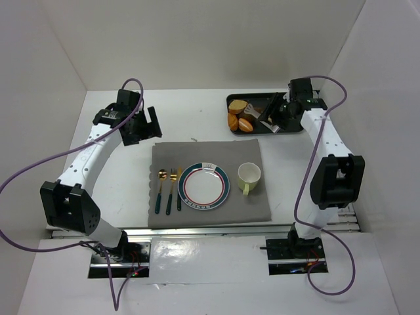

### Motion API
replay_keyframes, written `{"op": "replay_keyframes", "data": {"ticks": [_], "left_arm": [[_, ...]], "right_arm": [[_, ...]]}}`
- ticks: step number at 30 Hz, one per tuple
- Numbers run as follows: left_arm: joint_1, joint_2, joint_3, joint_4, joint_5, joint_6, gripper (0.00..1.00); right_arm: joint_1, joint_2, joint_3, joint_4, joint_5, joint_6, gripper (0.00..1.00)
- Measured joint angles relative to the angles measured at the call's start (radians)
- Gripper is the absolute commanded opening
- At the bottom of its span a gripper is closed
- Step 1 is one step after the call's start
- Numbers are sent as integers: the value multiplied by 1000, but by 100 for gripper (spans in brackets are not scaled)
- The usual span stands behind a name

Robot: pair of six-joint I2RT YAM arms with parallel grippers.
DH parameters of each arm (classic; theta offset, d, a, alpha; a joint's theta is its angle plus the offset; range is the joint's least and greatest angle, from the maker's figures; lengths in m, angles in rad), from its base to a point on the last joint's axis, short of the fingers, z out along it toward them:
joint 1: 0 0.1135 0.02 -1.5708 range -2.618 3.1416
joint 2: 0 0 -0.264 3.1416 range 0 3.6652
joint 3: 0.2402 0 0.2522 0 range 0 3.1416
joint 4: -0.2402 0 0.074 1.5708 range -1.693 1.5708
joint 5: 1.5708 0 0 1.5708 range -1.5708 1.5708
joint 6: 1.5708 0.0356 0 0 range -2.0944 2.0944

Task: Place the bread

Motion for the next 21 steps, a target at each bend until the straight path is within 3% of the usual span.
{"op": "replay_keyframes", "data": {"ticks": [21], "left_arm": [[0,26,18,-3,4,6,99]], "right_arm": [[-36,203,4,155,-43,98,61]]}}
